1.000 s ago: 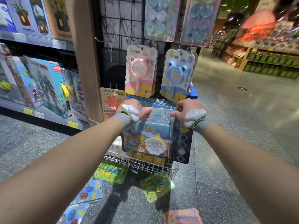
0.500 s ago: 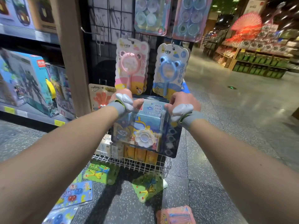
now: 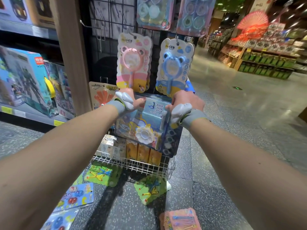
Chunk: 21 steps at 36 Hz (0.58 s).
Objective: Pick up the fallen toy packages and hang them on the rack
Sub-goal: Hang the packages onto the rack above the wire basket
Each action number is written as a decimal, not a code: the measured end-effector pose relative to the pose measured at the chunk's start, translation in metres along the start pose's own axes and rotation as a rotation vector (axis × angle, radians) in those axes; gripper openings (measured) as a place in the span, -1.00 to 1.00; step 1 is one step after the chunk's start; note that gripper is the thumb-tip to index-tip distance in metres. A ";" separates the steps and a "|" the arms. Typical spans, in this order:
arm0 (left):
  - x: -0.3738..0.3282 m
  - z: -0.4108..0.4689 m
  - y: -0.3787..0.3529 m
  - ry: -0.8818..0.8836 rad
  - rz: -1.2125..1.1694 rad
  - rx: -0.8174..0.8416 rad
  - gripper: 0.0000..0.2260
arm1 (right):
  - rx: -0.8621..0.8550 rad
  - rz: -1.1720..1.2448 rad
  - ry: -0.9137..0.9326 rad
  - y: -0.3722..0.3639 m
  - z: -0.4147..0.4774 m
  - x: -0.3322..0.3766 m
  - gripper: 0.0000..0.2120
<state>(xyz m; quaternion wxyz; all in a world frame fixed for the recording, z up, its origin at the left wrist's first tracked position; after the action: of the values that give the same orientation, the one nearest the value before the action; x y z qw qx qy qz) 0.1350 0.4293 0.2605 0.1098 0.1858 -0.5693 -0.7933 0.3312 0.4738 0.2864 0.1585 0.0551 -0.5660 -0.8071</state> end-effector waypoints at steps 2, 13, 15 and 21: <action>-0.001 -0.001 0.000 -0.005 0.000 -0.037 -0.44 | 0.016 0.005 0.005 -0.001 0.000 0.000 -0.76; 0.003 -0.017 0.000 -0.045 -0.071 0.047 -0.40 | -0.008 0.008 0.036 -0.003 0.003 -0.003 -0.89; 0.000 -0.027 0.005 -0.076 -0.074 0.083 -0.35 | -0.020 0.022 0.022 -0.002 0.005 -0.004 -0.90; -0.003 -0.056 0.009 -0.092 -0.041 0.135 -0.53 | -0.063 0.021 0.090 -0.010 -0.001 0.000 -0.91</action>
<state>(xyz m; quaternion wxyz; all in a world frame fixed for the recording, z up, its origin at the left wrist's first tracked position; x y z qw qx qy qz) 0.1609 0.3791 0.2542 0.0545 0.1680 -0.6219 -0.7629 0.3296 0.4762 0.2771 0.1937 0.0802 -0.5331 -0.8197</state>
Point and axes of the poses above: each hand's wrist, its own z-axis towards the middle knuckle, its own y-axis out of the back of the hand, x = y × z, the point moved 2 cm from there along z, towards the middle knuckle, and after that the axes turned 6 degrees about -x, right-handed, at the moved point
